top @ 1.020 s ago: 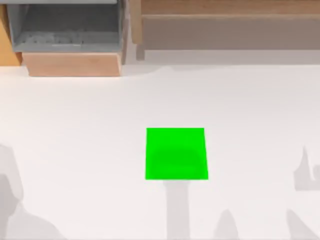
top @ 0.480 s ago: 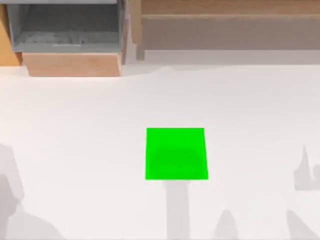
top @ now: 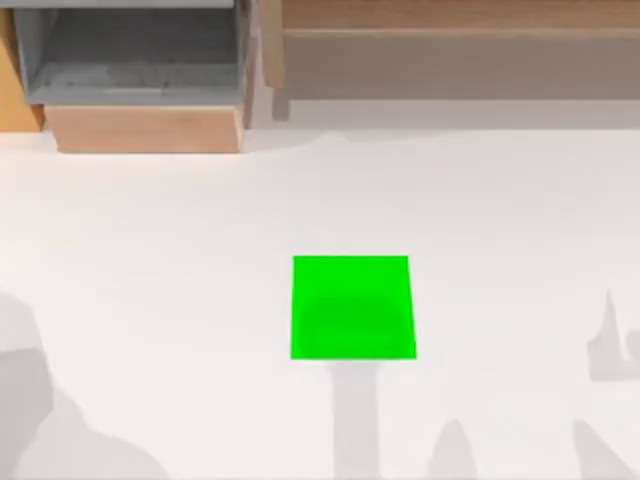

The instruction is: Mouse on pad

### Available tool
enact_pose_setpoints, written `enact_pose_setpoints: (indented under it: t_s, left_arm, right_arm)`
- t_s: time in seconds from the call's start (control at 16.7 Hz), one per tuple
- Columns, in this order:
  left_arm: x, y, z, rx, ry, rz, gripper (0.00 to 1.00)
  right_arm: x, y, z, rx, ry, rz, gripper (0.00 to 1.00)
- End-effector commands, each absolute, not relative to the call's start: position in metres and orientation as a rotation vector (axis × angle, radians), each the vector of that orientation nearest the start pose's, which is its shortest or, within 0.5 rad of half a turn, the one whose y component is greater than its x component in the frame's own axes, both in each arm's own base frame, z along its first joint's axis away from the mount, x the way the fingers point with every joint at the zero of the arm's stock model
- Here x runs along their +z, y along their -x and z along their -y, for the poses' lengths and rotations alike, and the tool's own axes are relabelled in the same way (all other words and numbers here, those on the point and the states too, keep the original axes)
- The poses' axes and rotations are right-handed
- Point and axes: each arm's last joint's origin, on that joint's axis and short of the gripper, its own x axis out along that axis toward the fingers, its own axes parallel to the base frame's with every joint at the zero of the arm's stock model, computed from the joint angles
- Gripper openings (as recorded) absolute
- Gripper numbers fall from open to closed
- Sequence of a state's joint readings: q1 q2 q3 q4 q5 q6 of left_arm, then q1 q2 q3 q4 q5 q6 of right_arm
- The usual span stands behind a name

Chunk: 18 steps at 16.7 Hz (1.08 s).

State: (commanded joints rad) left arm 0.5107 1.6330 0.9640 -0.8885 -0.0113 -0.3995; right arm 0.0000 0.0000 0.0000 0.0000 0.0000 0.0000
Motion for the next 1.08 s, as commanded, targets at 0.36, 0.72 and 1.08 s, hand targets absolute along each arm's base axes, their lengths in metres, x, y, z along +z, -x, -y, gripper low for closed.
enact_pose_setpoints:
  t_s: [0.36,0.72,1.08]
  left_arm:
    - [0.213,-0.232,-0.131,0.716,0.696,-1.426,0.0]
    - [0.212,-0.233,-0.132,0.71,0.69,-1.433,0.0]
    - [0.22,-0.253,-0.112,0.425,0.44,-1.539,0.0]
  right_arm:
    - [0.16,-0.106,0.001,0.0,0.0,0.0,1.0]
    - [0.16,-0.106,0.001,0.0,0.0,0.0,1.0]
    - [0.16,-0.106,0.001,0.0,0.0,0.0,1.0]
